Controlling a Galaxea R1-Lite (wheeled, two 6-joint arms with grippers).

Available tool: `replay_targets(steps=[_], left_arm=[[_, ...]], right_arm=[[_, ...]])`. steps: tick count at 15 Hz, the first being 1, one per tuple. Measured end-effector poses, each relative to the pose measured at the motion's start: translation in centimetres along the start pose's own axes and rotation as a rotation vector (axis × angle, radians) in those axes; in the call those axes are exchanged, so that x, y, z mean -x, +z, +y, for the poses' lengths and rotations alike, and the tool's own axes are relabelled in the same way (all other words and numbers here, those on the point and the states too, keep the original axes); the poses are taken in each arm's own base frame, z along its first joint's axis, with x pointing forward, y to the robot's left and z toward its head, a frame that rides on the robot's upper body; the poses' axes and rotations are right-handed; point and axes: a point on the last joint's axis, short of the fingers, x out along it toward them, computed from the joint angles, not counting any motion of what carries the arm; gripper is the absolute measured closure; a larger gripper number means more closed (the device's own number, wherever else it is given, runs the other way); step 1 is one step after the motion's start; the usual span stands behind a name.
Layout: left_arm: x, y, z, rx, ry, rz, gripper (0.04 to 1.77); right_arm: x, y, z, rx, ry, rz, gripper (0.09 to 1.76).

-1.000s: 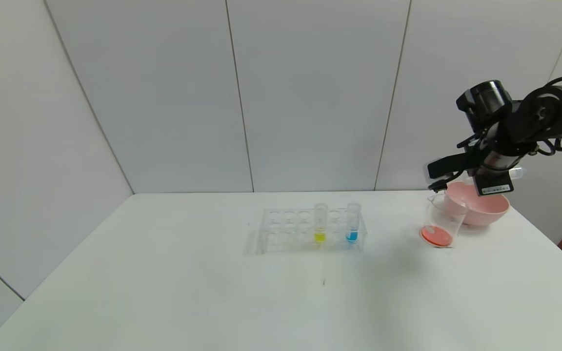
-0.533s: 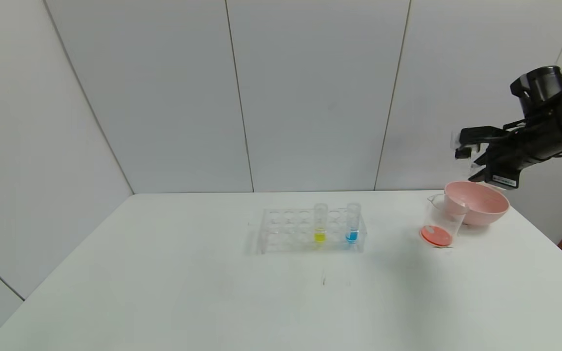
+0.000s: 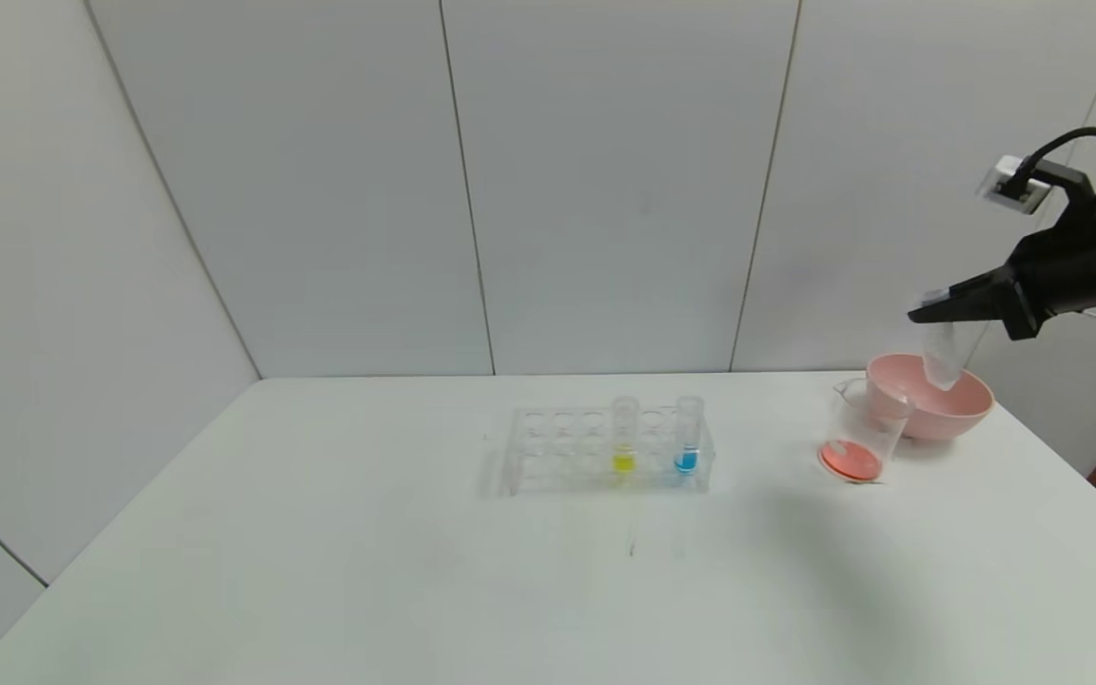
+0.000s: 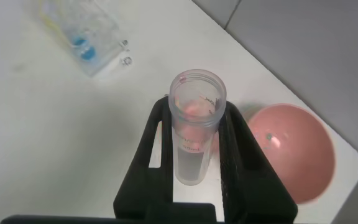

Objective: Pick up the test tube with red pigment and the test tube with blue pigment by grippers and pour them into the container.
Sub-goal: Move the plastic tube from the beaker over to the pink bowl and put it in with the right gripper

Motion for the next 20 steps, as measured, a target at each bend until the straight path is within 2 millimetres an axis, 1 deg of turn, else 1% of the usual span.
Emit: replay_targets(steps=[2, 4, 7, 8, 11, 15, 18, 20], left_arm=[[0.0, 0.0, 0.0, 0.0, 0.0, 0.0, 0.05], [0.0, 0.0, 0.0, 0.0, 0.0, 0.0, 0.05], [0.0, 0.0, 0.0, 0.0, 0.0, 0.0, 0.05], [0.0, 0.0, 0.0, 0.0, 0.0, 0.0, 0.05], [0.0, 0.0, 0.0, 0.0, 0.0, 0.0, 0.05], [0.0, 0.0, 0.0, 0.0, 0.0, 0.0, 0.05], [0.0, 0.0, 0.0, 0.0, 0.0, 0.0, 0.05], [0.0, 0.0, 0.0, 0.0, 0.0, 0.0, 0.05]], right_arm=[[2.1, 0.3, 1.3, -0.112, 0.029, -0.049, 1.36], [3.7, 0.2, 2.5, -0.215, 0.019, -0.111, 1.36], [5.2, 0.1, 3.5, -0.262, -0.059, -0.307, 1.36], [5.5, -0.3, 3.8, -0.269, -0.091, -0.367, 1.36], [5.7, -2.5, 5.1, -0.288, -0.249, -0.483, 1.36], [5.1, -6.6, 7.1, -0.393, -0.371, -0.428, 1.36], [5.0, -8.1, 7.9, -0.394, -0.396, -0.382, 1.36], [5.1, -8.7, 7.9, -0.362, -0.407, -0.363, 1.36]])
